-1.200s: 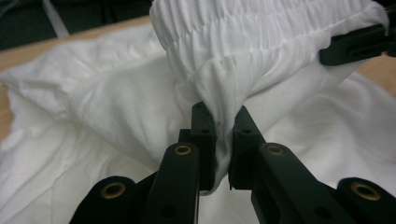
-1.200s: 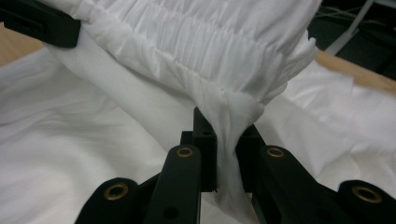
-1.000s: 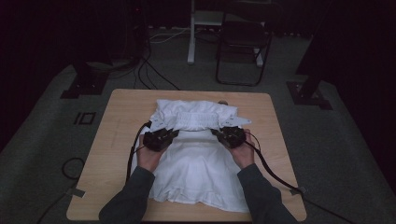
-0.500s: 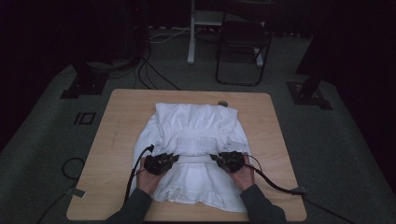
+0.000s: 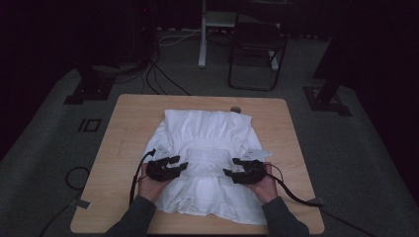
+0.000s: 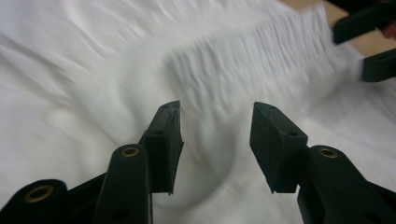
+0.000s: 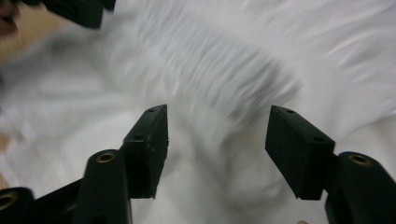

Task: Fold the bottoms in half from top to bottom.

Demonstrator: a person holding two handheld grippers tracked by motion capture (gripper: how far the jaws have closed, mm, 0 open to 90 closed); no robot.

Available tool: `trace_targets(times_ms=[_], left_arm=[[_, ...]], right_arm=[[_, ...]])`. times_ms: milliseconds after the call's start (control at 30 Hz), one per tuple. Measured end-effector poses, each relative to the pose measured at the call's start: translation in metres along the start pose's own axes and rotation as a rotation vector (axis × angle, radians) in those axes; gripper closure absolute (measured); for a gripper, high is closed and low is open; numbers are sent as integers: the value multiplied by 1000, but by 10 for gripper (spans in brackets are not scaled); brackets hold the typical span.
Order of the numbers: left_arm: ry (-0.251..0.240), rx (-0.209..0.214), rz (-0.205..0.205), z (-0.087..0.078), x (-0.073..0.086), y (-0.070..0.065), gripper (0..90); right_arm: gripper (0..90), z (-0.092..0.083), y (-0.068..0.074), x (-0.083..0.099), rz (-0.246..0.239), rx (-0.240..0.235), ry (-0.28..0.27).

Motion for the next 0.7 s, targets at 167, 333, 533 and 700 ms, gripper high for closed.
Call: trace_targets(times_ms=[167,333,533,700], left_arm=[[15,-25,-20,20,-15,15,862],[111,-32,-15,58,-12,18,899],[149,-16,-40,73,-1,15,892],[105,19,1,55,5,1,853]], right_arm=[[849,-4,-30,-15,87,92,-51],[855,32,-60,-11,147,136,33],[820,55,-65,-4,167,83,59],[784,40,-51,-4,107,37,33]])
Point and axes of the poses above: each handheld gripper's, and its own axes: z roughly forward along the jaws, x roughly out of its underside, y roughly to its left, the point moved 6 cm from there along z, roughly forward along the jaws, and after that the axes turned 8 degrees about -x, right-handed, at the moved point
